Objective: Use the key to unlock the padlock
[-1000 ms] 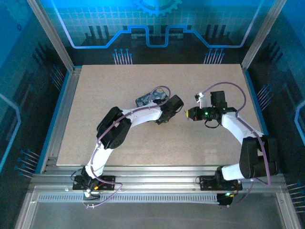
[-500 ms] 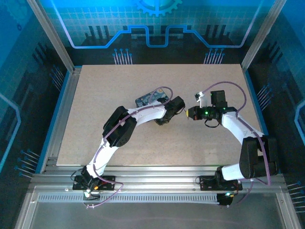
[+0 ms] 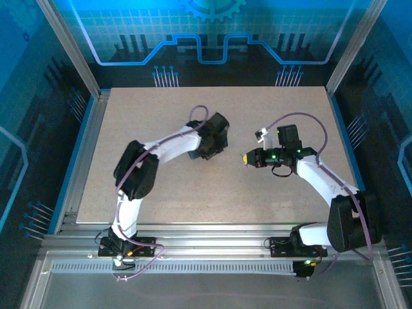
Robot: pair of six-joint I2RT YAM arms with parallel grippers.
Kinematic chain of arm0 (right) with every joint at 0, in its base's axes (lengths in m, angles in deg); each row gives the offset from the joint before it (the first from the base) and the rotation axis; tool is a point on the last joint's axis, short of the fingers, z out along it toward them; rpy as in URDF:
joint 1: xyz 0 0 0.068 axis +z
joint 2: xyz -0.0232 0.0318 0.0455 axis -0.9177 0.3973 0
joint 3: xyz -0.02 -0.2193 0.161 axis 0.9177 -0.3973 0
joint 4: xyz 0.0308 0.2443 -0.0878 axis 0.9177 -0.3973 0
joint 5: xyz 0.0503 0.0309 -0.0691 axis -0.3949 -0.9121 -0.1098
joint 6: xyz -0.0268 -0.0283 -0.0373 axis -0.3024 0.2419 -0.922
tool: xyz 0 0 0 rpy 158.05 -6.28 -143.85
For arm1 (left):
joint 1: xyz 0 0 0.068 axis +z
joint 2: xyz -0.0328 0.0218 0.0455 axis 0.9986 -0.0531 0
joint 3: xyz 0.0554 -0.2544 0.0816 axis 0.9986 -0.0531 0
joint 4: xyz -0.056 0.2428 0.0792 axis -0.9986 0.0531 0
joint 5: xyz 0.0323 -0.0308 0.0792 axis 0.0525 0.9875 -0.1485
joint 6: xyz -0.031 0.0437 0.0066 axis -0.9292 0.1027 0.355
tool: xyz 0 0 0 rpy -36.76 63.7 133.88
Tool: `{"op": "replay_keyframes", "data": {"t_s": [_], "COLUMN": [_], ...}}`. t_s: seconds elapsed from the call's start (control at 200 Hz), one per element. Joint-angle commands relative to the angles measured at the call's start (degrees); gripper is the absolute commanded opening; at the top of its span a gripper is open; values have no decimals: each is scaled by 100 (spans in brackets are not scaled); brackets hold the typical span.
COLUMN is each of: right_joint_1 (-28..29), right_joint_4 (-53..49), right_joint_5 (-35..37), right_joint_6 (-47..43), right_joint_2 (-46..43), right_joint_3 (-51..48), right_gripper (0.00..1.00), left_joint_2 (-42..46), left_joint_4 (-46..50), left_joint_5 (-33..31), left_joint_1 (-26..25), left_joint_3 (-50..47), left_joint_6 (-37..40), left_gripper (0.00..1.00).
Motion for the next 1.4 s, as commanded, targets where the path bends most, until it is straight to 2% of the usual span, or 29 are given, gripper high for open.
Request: {"op": "replay_keyframes", "data": {"t_s": [0.0,0.155,0.29,0.39,0.55,0.8,1.396], "right_joint_1": [454,1024,1057,909,597,579,531], "right_joint_4": [472,1727,2420,2563,2757,2646,2395], "right_joint_5": [-420,-499,-650,-985,-1587,-1768,-1656], "right_joint_6": [544,1074,1150,854,943,711,716], "right_joint_2": [-279,-342,-155,164,793,1001,1426], "right_joint_3": [-247,-601,-775,-719,-387,-59,359], "right_gripper": [0,0,0,0,0,0,0], "left_joint_2": [491,766,947,1017,1088,1167,1368], "left_joint_4": [-176,-169,-137,123,20,-237,-718], "left_joint_5": [1759,2988,3596,3698,3946,3982,4106], "left_joint_1": [359,701,915,1020,1068,1079,1078], "left_joint_3": [-76,-198,-286,-144,-213,-468,-887], "left_joint_6": [306,92,-6,225,191,59,-229], "left_gripper": [0,0,0,0,0,0,0]}}
